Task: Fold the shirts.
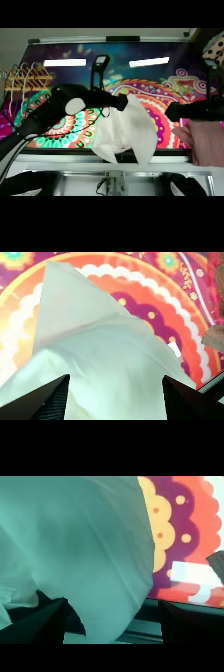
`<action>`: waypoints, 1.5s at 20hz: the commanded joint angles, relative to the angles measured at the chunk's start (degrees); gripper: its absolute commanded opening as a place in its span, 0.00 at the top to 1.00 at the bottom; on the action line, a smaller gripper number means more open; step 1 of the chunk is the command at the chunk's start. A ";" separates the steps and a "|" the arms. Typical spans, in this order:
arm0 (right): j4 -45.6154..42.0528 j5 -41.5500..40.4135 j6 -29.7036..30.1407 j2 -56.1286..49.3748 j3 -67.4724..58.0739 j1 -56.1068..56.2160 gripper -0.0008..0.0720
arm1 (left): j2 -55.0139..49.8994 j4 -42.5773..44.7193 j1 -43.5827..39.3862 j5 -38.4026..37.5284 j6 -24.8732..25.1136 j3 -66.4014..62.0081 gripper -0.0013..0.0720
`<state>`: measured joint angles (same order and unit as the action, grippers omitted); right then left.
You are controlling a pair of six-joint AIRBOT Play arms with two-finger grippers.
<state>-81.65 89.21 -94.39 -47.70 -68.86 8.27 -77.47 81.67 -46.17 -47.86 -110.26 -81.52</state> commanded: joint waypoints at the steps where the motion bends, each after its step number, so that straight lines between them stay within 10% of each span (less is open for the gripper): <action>1: 1.79 -2.47 1.46 -1.90 9.60 0.00 0.04 | -1.42 1.07 4.11 -7.30 1.66 -1.53 0.00; 7: -6.34 3.74 3.52 -3.61 14.51 0.00 0.05 | 4.94 2.36 22.34 -36.20 8.22 5.75 0.00; 14: 6.10 1.36 5.51 -3.61 27.93 0.04 0.05 | 21.46 -13.90 21.00 -10.27 8.63 47.30 0.00; 25: 8.74 -3.48 4.00 -3.61 34.49 0.04 0.05 | 16.46 -21.33 7.13 9.29 4.52 50.25 0.01; 28: 11.65 -6.05 3.96 -3.61 36.65 0.04 0.05 | 15.87 -23.87 7.13 13.75 4.50 50.25 0.19; 30: 13.14 -7.72 3.98 -3.61 38.07 0.31 0.05 | 14.75 -25.20 7.13 14.25 4.55 50.25 0.48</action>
<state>-70.94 84.16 -90.39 -51.27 -32.84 8.34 -61.73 59.05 -38.81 -37.17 -105.54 -31.35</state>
